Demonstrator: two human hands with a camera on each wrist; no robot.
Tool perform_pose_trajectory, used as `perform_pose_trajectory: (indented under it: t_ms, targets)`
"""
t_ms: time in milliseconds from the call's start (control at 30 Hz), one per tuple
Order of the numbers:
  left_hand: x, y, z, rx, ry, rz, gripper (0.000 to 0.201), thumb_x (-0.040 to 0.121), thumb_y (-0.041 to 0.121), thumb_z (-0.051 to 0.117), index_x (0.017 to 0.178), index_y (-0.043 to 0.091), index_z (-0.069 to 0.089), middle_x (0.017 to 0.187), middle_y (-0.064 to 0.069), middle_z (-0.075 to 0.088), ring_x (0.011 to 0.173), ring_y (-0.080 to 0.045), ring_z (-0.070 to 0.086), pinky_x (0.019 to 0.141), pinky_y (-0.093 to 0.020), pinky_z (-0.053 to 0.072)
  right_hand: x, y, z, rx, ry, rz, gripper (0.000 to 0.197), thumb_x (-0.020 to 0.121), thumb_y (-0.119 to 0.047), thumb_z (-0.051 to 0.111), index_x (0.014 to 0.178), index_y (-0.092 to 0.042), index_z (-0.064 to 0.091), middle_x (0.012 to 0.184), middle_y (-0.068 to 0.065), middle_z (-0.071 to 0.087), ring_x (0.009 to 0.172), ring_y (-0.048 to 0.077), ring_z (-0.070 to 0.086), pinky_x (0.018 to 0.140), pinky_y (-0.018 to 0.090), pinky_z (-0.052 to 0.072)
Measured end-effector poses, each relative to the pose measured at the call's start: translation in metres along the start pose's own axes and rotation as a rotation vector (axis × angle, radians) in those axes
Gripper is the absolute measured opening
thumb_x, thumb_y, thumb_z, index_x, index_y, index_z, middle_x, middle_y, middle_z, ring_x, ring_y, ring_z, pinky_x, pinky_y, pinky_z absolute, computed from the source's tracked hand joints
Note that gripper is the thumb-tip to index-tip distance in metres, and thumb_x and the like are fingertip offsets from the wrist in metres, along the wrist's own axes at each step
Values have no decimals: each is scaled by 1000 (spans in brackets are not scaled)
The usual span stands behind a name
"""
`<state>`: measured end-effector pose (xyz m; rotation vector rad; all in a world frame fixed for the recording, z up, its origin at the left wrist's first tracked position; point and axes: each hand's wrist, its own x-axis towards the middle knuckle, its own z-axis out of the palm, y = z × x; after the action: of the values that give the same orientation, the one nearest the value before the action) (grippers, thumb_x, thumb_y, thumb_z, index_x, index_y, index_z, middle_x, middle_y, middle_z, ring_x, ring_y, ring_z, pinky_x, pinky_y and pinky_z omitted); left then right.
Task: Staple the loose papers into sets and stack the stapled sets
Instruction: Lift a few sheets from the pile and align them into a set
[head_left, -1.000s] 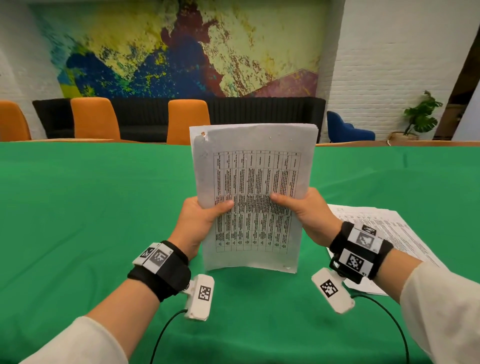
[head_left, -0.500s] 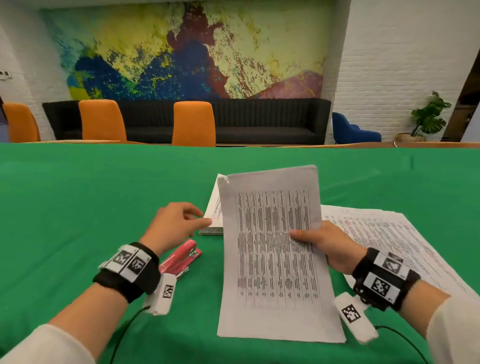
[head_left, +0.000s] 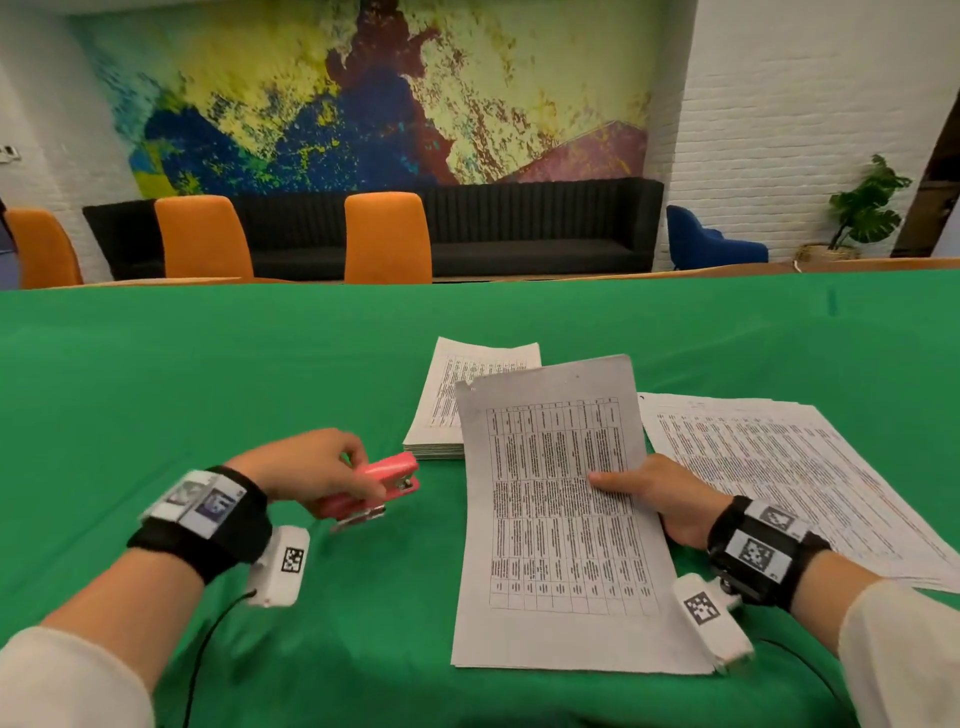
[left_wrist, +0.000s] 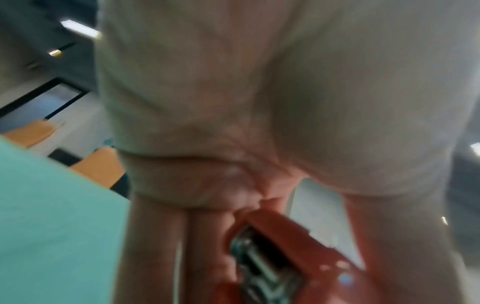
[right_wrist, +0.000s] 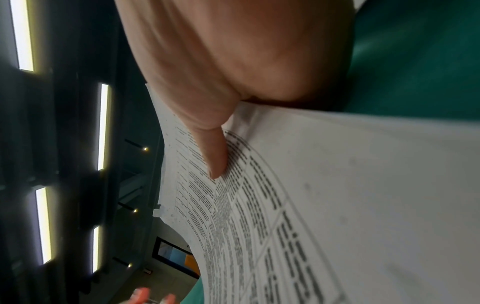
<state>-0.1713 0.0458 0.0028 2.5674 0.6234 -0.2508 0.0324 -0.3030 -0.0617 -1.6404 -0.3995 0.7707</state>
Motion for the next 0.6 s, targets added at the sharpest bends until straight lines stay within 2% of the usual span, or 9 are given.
perform_pose_trajectory:
  t_ms: [67,100,167,233,300,400,467,533,600]
  targets:
    - [-12,7,-19,-246,-22,115,51,71,33,91,109,13,63,93,-9,81,78,-26,78,67,-38,62,1,2,1,-22,8,-2,30,95,-16,71,122,-2,67,110,20,77,100,38,76,95,54,59]
    - [-16,13,-28,-303,20,176,54,69,30,90,112,13,62,91,-7,81,74,-20,76,64,-32,58,1,3,0,-28,13,-5,30,95,-15,71,122,-3,67,111,20,77,101,39,75,97,56,58]
    - [-19,26,-42,-413,252,292,56,67,24,92,114,13,64,80,1,79,62,-6,68,60,-21,49,1,4,1,-35,24,-14,30,94,-14,72,122,-3,69,111,19,77,102,39,75,98,57,57]
    - [-15,39,-50,-700,457,401,56,63,21,97,111,13,67,78,6,76,67,-4,66,66,-18,50,0,4,2,-46,29,-24,29,95,-14,72,121,-3,70,110,18,78,100,38,76,97,55,58]
    - [-5,52,-51,-1124,503,484,47,69,30,92,108,20,69,89,7,74,84,-10,67,83,-31,51,-2,2,3,-71,33,-43,27,95,-14,71,119,-2,70,107,17,79,97,36,77,94,53,59]
    - [10,84,-49,-1653,461,435,20,96,25,68,114,19,62,96,0,66,91,-19,67,88,-42,55,-4,0,6,-108,39,-81,26,95,-14,70,118,-2,69,105,15,79,95,34,77,92,52,60]
    - [16,112,-47,-1673,516,406,25,99,15,65,121,18,54,109,-6,62,97,-25,70,91,-48,60,-6,-2,8,-119,41,-113,27,95,-13,70,118,-1,69,105,16,79,96,34,77,93,52,60]
    - [21,139,-42,-1422,649,462,35,100,10,63,128,18,44,116,-8,59,94,-28,73,85,-47,63,-8,-5,11,-137,40,-158,26,94,-12,70,118,-2,70,105,14,79,97,33,77,93,52,60]
    - [23,161,-35,-1177,715,590,39,101,16,65,128,18,37,115,-11,59,92,-32,76,78,-47,65,-11,-8,14,-174,42,-212,23,95,-11,70,116,-5,72,105,11,80,96,31,78,92,50,61]
